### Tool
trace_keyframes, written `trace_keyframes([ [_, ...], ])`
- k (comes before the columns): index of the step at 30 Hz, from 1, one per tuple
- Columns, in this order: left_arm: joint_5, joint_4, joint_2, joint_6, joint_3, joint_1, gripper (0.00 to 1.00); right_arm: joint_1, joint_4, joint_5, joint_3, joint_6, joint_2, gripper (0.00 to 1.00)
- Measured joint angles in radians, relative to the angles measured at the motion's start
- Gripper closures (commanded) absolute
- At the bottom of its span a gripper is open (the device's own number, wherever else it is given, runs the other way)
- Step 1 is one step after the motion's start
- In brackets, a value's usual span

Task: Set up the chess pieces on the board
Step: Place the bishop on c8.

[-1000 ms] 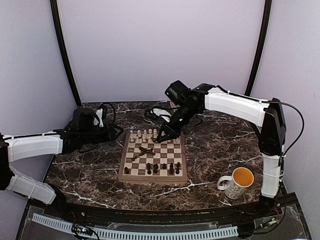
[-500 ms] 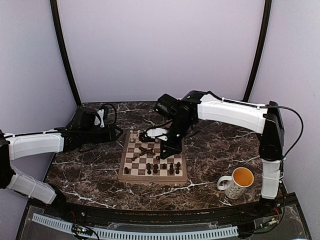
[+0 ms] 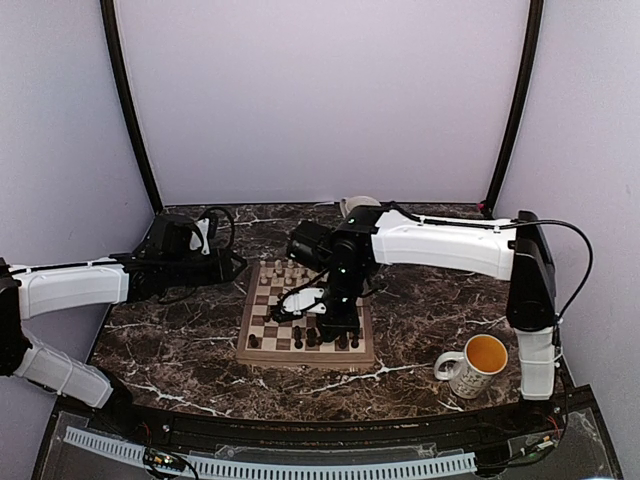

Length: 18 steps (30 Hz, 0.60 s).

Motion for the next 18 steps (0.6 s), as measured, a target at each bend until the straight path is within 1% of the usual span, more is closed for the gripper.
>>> trace_keyframes([
  [18, 0.004, 0.0, 0.005, -0.001, 0.0, 0.0, 0.56, 0.019, -0.002, 0.108, 0.0, 0.0, 0.066, 0.85],
])
